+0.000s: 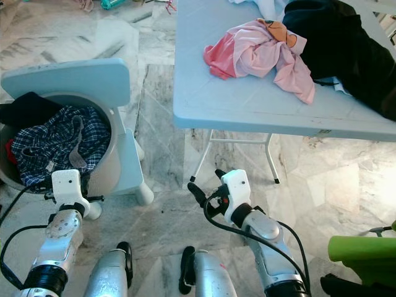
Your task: Hang hanger
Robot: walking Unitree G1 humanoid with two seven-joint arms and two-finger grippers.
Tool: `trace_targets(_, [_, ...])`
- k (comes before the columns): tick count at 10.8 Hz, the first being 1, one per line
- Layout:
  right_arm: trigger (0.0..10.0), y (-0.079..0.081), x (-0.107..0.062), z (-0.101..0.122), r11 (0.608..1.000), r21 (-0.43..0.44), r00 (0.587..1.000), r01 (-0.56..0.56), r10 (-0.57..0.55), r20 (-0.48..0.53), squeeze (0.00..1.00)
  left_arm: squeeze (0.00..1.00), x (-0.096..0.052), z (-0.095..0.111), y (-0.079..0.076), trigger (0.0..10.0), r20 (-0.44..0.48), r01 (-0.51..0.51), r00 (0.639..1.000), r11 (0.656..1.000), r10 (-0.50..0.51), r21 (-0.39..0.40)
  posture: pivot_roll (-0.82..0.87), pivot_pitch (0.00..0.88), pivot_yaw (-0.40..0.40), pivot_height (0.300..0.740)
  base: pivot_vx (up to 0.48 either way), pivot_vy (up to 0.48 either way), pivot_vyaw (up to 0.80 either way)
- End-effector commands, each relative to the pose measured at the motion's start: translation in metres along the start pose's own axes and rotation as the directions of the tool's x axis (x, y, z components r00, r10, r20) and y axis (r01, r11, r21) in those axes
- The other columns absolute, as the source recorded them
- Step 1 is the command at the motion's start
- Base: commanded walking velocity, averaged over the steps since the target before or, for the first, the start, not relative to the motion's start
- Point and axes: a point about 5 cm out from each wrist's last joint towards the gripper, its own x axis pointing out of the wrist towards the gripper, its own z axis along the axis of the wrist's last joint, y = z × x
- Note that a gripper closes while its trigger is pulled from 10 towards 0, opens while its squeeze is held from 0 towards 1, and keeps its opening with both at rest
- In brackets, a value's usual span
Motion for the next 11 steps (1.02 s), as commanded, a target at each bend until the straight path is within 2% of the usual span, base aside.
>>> trace_targets(1, [10.0,0.000,-0.004,-0.003,1.000,-0.009,1.000,-0.009,0.009,-0.021,0.00,0.00,-0.008,-0.014,-0.002,0.0,-0.054,0.016,0.998,1.000,-0.016,0.010,0.02,0.238,-0.139,0.740,0.000,0.000,0.00])
trace_targets(2, [10.0,0.000,-0.003,-0.003,1.000,-0.011,1.000,-0.011,0.011,-0.023,0.00,0.00,-0.012,-0.009,-0.002,0.0,0.011,0.025,1.000,0.993,-0.026,0.118,0.02,0.239,-0.142,0.740,0.000,0.000,0.00])
trace_targets(4, [10.0,-0.001,-0.004,-0.003,1.000,-0.013,1.000,-0.012,0.012,-0.026,0.00,0.00,-0.020,-0.005,-0.007,0.0,0.077,0.051,0.995,0.976,-0.069,0.210,0.02,0.238,-0.146,0.740,0.000,0.000,0.00])
trace_targets(7, [10.0,-0.001,-0.004,-0.003,1.000,-0.015,1.000,-0.010,0.010,-0.028,0.00,0.00,-0.031,-0.009,-0.006,0.0,0.103,0.065,0.989,0.941,-0.105,0.331,0.02,0.240,-0.149,0.740,0.000,0.000,0.00])
trace_targets(8, [10.0,0.000,-0.004,-0.003,1.000,-0.015,1.000,-0.012,0.012,-0.028,0.00,0.00,-0.032,-0.015,-0.004,7.2,0.059,0.062,0.995,0.949,-0.084,0.308,0.03,0.240,-0.150,0.740,0.000,0.000,0.00])
trace_targets(9, [10.0,0.000,-0.003,-0.003,1.000,-0.015,0.999,-0.015,0.014,-0.029,0.00,0.86,-0.031,-0.024,0.001,10.0,-0.011,0.038,0.999,0.961,-0.036,0.274,0.02,0.241,-0.150,0.740,0.000,0.000,0.00])
trace_targets(10, [10.0,0.000,-0.003,-0.003,1.000,-0.016,0.999,-0.017,0.016,-0.030,0.00,1.00,-0.031,-0.027,0.000,10.0,-0.042,0.042,0.999,0.979,-0.034,0.199,0.02,0.240,-0.150,0.740,0.000,0.000,0.00])
trace_targets(11, [10.0,0.000,-0.003,-0.003,1.000,-0.015,0.999,-0.017,0.017,-0.032,0.00,1.00,-0.031,-0.026,-0.003,10.0,-0.051,0.062,0.997,0.985,-0.054,0.164,0.02,0.238,-0.150,0.740,0.000,0.000,0.00])
